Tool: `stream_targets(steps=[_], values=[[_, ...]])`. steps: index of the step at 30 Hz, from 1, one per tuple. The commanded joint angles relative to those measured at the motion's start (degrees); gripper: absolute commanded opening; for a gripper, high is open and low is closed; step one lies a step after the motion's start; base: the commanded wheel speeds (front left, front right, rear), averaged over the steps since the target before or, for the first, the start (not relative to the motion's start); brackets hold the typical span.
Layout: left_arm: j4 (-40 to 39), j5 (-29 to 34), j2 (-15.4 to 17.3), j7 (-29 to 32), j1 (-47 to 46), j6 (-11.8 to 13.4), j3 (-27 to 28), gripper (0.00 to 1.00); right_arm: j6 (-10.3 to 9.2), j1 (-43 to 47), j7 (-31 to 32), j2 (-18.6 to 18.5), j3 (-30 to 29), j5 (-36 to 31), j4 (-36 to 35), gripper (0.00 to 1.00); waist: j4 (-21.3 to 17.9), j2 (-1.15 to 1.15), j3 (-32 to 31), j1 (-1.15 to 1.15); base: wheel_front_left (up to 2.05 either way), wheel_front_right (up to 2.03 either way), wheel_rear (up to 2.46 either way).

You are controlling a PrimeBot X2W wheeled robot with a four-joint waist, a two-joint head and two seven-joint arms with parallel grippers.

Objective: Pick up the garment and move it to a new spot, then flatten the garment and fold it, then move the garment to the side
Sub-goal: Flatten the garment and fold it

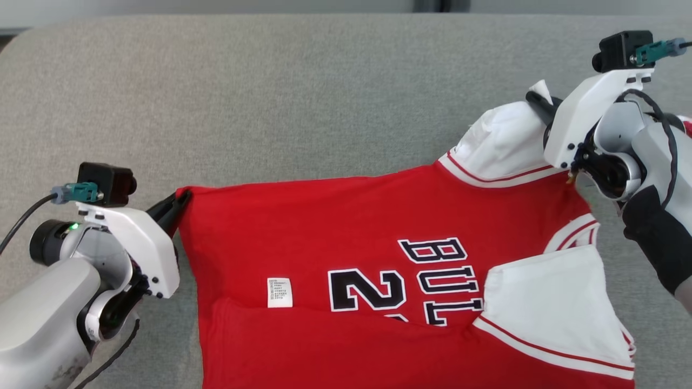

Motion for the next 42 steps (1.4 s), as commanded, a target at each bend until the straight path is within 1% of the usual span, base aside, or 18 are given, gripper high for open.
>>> stream_targets(steps=[1,5,10,14,19,24,27,32,42], values=[[0.28,-0.41,0.55,-0.04,0.77,0.38,0.3,0.0,0.01,0.96,-0.35,-0.49,0.27,0.62,-0.05,0.0,-0.96,0.0,-1.49,0.0,0.0,0.0,0.0],[0.38,-1.24,1.3,0.69,1.98,0.89,0.04,0.0,0.01,2.21,-0.24,-1.34,1.66,2.08,-0.52,0.0,-2.0,0.0,-3.36,0.0,0.0,0.0,0.0],[-0.83,-1.43,1.98,2.04,3.29,0.95,-0.86,0.0,0.01,4.0,0.91,-2.0,3.42,4.54,-2.15,0.0,-3.25,0.0,-5.52,0.0,0.0,0.0,0.0],[-2.29,-2.53,3.9,6.5,4.57,0.3,-2.6,0.0,0.01,5.97,4.68,-2.73,5.95,6.89,-3.82,0.0,-4.74,0.0,-8.0,0.0,0.0,0.0,0.0],[-4.12,-4.14,7.38,13.5,5.48,-0.76,-4.78,0.0,0.01,7.77,8.75,-4.03,8.16,9.08,-6.47,0.0,-6.34,0.0,-10.08,0.0,0.0,0.0,0.0],[-6.26,-5.38,9.46,17.33,5.78,-0.97,-5.61,0.0,0.01,9.16,12.19,-6.12,10.16,10.48,-10.18,0.0,-7.36,0.0,-11.3,0.0,0.0,0.0,0.0],[-6.73,-6.23,9.79,19.33,6.21,-1.39,-6.26,0.0,0.01,10.23,14.54,-7.22,11.08,11.3,-12.3,0.0,-7.89,0.0,-11.75,0.0,0.0,0.0,0.0],[-6.52,-5.98,9.98,21.62,6.0,-1.07,-7.29,0.0,0.01,12.42,17.43,-8.09,11.87,12.52,-15.64,0.0,-8.57,0.0,-12.07,0.0,0.0,0.0,0.0],[-5.55,-5.4,9.88,23.03,5.45,-0.85,-8.21,0.0,0.01,15.33,21.86,-9.45,11.5,11.38,-18.57,0.0,-9.35,0.0,-12.26,0.0,0.0,0.0,0.0]])
